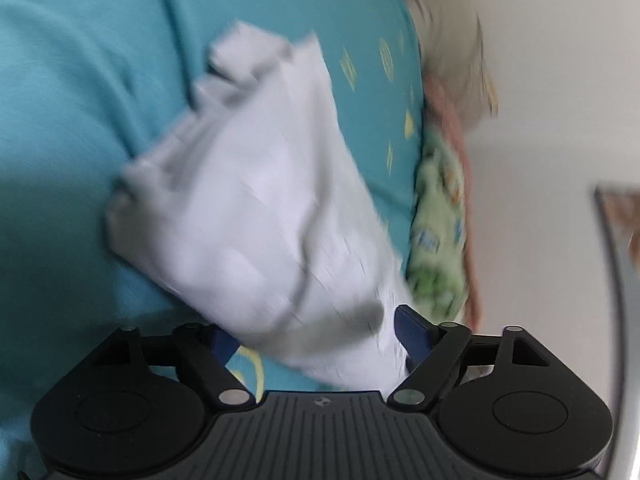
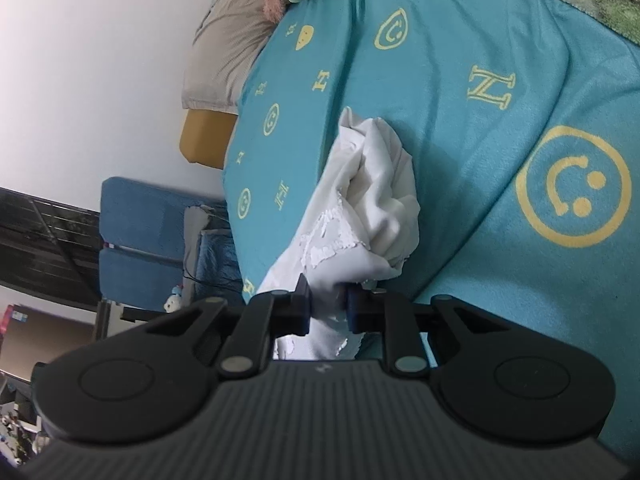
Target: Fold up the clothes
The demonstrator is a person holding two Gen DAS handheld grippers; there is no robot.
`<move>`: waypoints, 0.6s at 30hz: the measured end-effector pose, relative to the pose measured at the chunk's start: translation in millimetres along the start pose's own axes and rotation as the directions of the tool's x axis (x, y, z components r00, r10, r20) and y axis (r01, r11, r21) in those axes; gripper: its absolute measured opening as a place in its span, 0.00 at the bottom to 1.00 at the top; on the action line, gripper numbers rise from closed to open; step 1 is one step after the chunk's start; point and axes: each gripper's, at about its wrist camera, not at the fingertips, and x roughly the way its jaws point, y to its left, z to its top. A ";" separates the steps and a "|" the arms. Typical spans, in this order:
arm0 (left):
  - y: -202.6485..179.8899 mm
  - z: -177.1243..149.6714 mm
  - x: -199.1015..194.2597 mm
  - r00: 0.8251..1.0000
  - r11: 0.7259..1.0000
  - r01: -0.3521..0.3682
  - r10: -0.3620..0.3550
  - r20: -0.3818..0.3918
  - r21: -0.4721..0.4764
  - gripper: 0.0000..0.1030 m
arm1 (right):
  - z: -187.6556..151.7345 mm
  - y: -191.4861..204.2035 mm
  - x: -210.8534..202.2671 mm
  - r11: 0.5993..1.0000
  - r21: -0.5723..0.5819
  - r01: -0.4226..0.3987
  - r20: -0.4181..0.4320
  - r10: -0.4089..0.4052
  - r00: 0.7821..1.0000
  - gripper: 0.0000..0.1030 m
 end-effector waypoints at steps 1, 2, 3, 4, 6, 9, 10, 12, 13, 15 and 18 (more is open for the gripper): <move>3.7 1.7 -3.4 1.000 0.999 0.018 -0.017 0.018 -0.033 0.67 | 0.1 0.7 -1.2 1.000 -0.003 -0.005 0.003 0.005 1.000 0.19; 3.9 1.5 -5.1 0.999 0.999 0.021 -0.020 0.029 -0.037 0.61 | 0.1 2.1 -2.0 1.000 -0.011 -0.006 0.007 0.006 1.000 0.19; 3.5 1.0 -6.4 0.999 0.999 0.022 -0.020 0.039 -0.036 0.54 | 0.2 3.5 -2.7 1.000 -0.019 -0.006 0.011 0.006 1.000 0.19; 3.0 0.5 -7.8 0.999 0.999 0.022 -0.020 0.050 -0.035 0.50 | 0.1 4.1 -2.6 1.000 -0.021 -0.005 0.015 0.006 1.000 0.19; -0.2 -0.9 -9.3 0.998 0.999 0.024 -0.022 0.064 -0.022 0.39 | 0.1 5.4 -2.6 1.000 -0.026 -0.004 0.022 0.005 1.000 0.19; -7.6 -2.4 -13.4 0.996 0.999 0.031 -0.032 0.082 0.007 0.27 | -3.0 8.1 -6.4 0.999 -0.039 0.000 0.038 0.002 0.999 0.19; -11.8 -3.4 -15.0 0.996 0.999 0.033 -0.035 0.085 0.023 0.26 | -4.3 9.4 -9.3 0.999 -0.041 -0.002 0.045 0.004 0.999 0.19; -23.6 -4.3 -21.3 0.996 0.998 0.031 -0.035 0.081 0.054 0.22 | -6.5 12.0 -16.9 0.999 -0.040 -0.008 0.059 0.010 0.998 0.19; -30.3 -5.7 -24.3 0.997 0.997 0.029 -0.034 0.074 0.068 0.22 | -7.6 13.3 -21.6 0.999 -0.038 -0.012 0.066 0.015 0.998 0.19; -46.2 -9.6 -32.2 0.998 0.994 0.028 -0.034 0.058 0.104 0.20 | -9.3 19.1 -36.8 0.999 -0.039 -0.014 0.075 0.017 0.997 0.19; -77.3 -25.1 -46.4 0.999 0.986 0.017 -0.022 0.024 0.167 0.20 | -9.9 33.9 -65.8 0.998 -0.058 -0.029 0.094 0.034 0.995 0.19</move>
